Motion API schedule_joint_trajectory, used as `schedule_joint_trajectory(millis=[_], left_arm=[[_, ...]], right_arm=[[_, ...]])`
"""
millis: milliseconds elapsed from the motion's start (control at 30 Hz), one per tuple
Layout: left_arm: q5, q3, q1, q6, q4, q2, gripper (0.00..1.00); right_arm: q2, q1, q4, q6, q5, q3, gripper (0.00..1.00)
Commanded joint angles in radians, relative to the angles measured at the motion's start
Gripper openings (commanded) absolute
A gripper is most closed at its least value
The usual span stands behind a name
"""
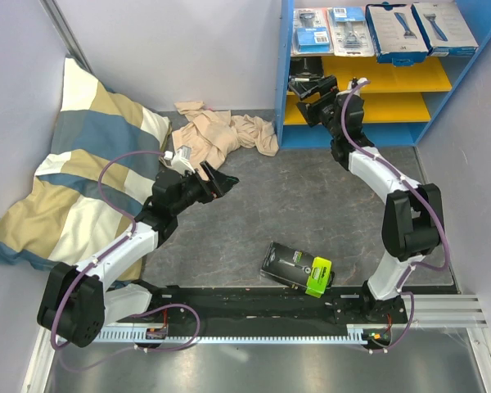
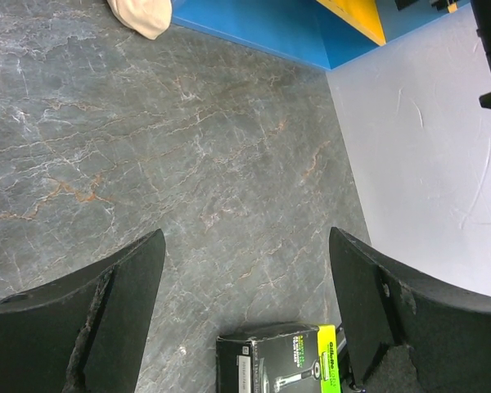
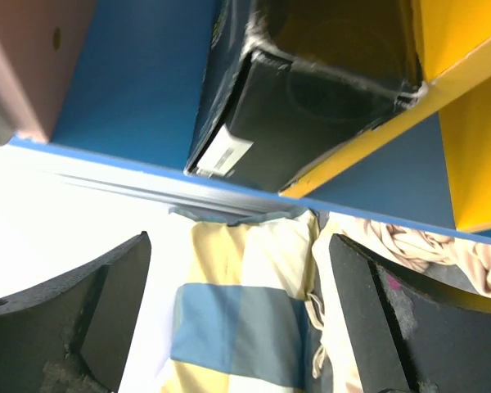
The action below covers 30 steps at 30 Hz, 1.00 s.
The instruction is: Place and organize the shaving razors onto the shelf
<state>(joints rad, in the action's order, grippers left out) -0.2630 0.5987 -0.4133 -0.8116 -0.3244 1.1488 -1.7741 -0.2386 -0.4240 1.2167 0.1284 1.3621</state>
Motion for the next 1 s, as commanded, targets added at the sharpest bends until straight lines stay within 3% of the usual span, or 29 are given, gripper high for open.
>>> schedule_joint_trajectory(millis=[0,200,500,833,967], left_arm=[[0.001,-0.004,0.005,0.006,-0.041,-0.023,0.88],[-0.033,0.009,0.005,0.009,-0.038,-0.030,0.99],[-0.091,0.013,-0.027,0.025,0.002,-0.060,1.00],[-0.047,0.032,-0.272,0.086,0.108,-0.027,0.98],[-0.054,0.000,-0.366,0.098,0.113,-0.037,0.90]], right_arm=[[0.100,-0.002,-0.005,-0.074,0.016,-0.041,0.98],[0.203,-0.001,0.025,-0.147,0.008,-0.116,0.98],[0.367,-0.002,0.218,-0.368,0.036,-0.184,0.98],[0.542,-0.002,0.341,-0.493,0.076,-0.441,0.98],[0.576,-0.001,0.376,-0.517,0.106,-0.540,0.98]])
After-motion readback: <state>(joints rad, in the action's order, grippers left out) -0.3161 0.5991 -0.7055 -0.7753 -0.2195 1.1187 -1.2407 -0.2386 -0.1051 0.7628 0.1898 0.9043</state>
